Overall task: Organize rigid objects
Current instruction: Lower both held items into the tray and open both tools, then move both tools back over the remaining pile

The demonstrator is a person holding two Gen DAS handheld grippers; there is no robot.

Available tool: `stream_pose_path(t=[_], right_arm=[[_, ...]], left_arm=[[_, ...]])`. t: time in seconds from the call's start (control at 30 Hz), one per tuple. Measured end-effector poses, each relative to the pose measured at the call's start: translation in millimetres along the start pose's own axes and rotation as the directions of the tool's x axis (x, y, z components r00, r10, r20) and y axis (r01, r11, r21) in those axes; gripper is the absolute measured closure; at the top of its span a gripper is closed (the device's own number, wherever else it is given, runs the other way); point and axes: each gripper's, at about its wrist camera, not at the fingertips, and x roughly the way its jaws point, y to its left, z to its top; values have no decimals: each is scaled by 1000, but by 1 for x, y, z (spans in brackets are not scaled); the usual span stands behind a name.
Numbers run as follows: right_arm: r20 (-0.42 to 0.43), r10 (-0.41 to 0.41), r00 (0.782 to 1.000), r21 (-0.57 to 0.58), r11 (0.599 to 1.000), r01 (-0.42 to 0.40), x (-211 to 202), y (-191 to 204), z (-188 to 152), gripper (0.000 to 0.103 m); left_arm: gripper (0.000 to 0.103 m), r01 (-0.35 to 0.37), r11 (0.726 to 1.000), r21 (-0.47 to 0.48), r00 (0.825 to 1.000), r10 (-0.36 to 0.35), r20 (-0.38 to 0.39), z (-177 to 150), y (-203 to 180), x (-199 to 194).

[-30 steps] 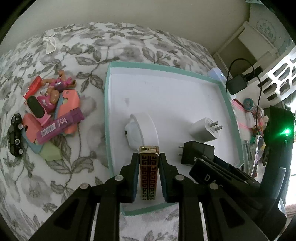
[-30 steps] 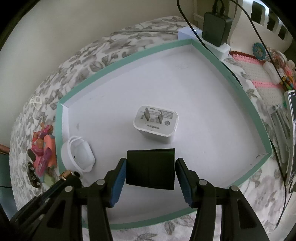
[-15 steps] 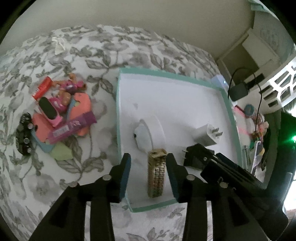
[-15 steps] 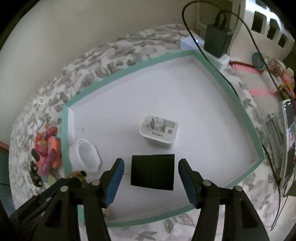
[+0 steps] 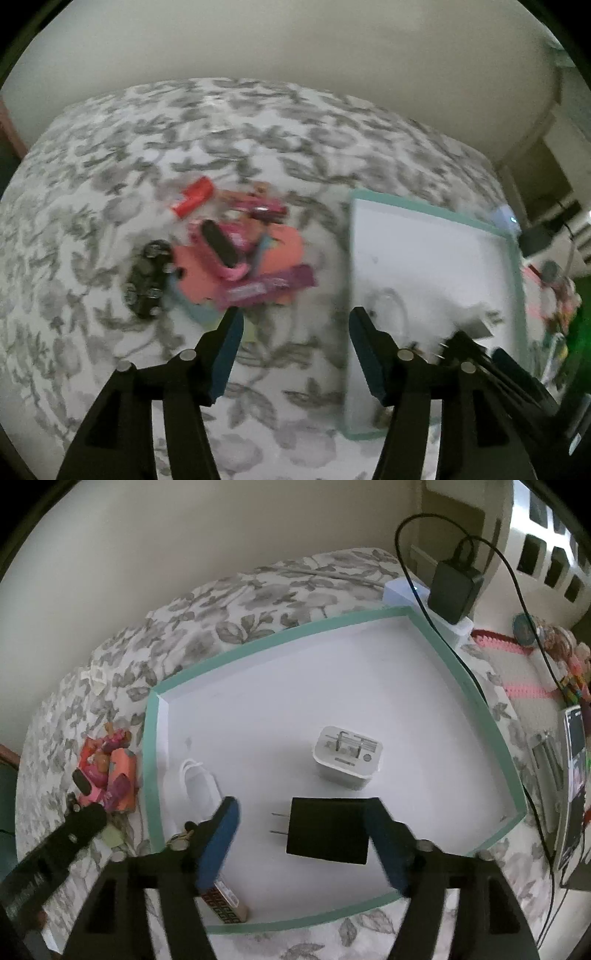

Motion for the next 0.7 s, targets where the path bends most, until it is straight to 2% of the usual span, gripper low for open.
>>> stream_pose_path(t=[0.03, 0.1, 0.13, 0.23, 0.5, 0.7], right_arm=[[5, -5, 1000, -10, 1000, 5, 0, 2, 0, 20], [11, -9, 1000, -23, 1000, 9, 0, 4, 0, 14], [13, -10, 1000, -29, 1000, 10, 0, 5, 0, 13], [21, -10, 1000, -44, 999, 11, 0, 9, 0, 2], [54, -7, 998, -81, 997, 11, -4, 19, -1, 0], [109, 35, 993, -86, 996, -25, -14, 34, -1, 0]], left_arm=[[37, -14, 1000, -11, 1000, 14, 3, 0, 4, 0], [18, -48, 998, -36, 999, 49, 7, 0, 13, 2], [16, -67, 996, -53, 998, 68, 6, 0, 19, 4], [16, -89, 992, -90, 996, 89, -3, 1, 32, 7], [15, -141, 976, -166, 990, 144, 5, 8, 68, 10], [12, -177, 943, -282, 981, 193, 31, 16, 116, -1]])
